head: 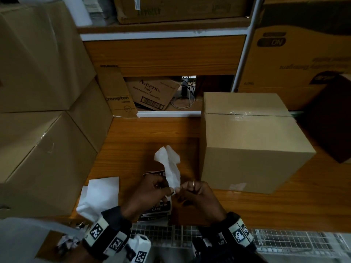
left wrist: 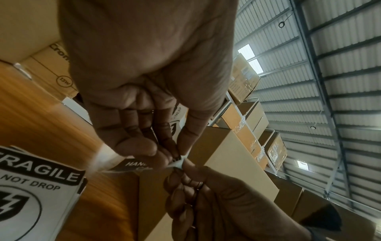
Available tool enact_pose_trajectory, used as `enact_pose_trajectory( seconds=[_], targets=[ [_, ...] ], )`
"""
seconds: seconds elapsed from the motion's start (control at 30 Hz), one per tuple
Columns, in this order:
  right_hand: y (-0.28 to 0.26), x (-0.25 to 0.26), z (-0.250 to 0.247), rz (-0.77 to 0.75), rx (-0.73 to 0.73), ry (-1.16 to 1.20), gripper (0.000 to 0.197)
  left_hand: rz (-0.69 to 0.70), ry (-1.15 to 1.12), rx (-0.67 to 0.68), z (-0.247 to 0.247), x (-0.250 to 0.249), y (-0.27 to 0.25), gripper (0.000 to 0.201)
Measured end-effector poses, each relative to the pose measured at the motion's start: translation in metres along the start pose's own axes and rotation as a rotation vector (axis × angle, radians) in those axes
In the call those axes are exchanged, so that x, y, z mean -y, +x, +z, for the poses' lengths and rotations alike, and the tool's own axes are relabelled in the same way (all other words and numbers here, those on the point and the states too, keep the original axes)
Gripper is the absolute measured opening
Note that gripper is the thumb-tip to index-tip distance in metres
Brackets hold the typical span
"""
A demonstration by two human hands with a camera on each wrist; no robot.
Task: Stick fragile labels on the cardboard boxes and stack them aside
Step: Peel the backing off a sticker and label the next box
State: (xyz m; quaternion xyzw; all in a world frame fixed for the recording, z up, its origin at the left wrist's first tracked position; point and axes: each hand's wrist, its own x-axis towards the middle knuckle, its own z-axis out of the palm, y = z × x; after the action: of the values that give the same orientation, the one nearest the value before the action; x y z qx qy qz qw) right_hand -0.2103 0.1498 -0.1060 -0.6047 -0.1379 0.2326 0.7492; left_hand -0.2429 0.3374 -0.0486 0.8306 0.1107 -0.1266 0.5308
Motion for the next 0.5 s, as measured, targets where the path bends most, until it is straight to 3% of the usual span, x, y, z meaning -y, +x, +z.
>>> enact_pose_trajectory(
  seconds=[0.27, 0.5],
  targets=[
    [0.006, -0.009, 0.005, -0.007, -0.069, -0.063, 0.011, -0.016, -0.109, -0.089, 0.008, 0.002, -0.005, 0.017],
    [0.004, -0.009, 0.000, 0.005, -0.128, -0.020, 0.008, 0.014, -0.136, -0.288, 0.009, 0.000, -0.003, 0.013]
  ],
)
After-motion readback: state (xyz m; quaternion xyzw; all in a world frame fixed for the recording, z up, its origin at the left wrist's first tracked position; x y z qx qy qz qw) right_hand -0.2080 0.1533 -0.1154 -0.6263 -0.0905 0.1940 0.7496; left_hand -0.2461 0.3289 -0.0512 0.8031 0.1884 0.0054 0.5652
